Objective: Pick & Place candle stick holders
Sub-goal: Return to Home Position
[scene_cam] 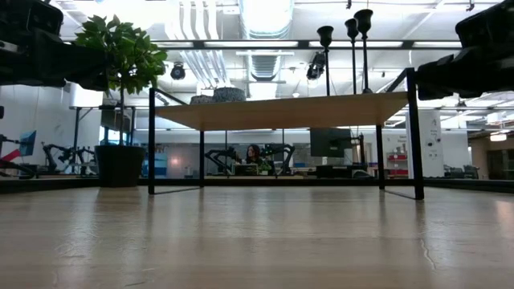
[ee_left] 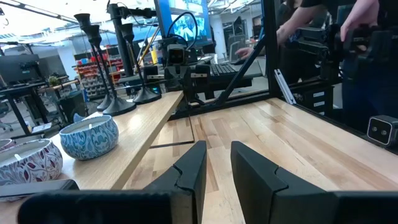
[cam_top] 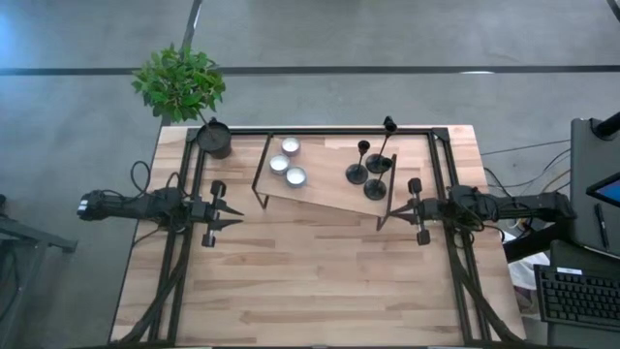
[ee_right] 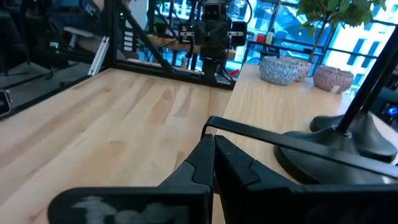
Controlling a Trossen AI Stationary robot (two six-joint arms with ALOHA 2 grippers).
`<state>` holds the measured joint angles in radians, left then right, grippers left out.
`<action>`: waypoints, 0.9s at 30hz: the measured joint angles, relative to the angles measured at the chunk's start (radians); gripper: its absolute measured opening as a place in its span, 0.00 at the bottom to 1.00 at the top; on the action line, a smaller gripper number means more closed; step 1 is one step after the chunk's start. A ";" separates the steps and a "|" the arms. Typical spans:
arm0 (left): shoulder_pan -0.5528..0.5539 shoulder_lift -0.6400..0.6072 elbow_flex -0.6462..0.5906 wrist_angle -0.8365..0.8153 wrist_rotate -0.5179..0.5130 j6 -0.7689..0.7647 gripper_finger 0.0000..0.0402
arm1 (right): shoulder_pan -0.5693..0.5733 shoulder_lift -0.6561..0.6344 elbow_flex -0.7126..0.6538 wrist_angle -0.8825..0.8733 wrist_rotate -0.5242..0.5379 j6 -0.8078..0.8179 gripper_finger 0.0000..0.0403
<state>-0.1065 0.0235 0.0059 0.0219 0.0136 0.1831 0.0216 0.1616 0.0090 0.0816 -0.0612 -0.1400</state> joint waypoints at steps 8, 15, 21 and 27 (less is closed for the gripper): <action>0.000 0.000 0.000 0.000 0.000 0.000 0.20 | 0.000 0.020 0.000 -0.049 -0.001 0.031 0.02; 0.000 0.000 0.000 0.000 0.000 0.000 0.20 | 0.000 0.024 0.000 -0.059 -0.002 0.082 0.02; 0.000 0.000 0.000 0.000 0.000 0.000 0.20 | 0.000 0.048 0.000 -0.065 0.000 0.081 0.02; 0.000 0.000 0.000 0.000 0.000 0.000 0.20 | 0.000 0.056 0.000 -0.065 0.001 0.078 0.02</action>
<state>-0.1062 0.0235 0.0059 0.0219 0.0139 0.1829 0.0219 0.2176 0.0093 0.0162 -0.0607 -0.0624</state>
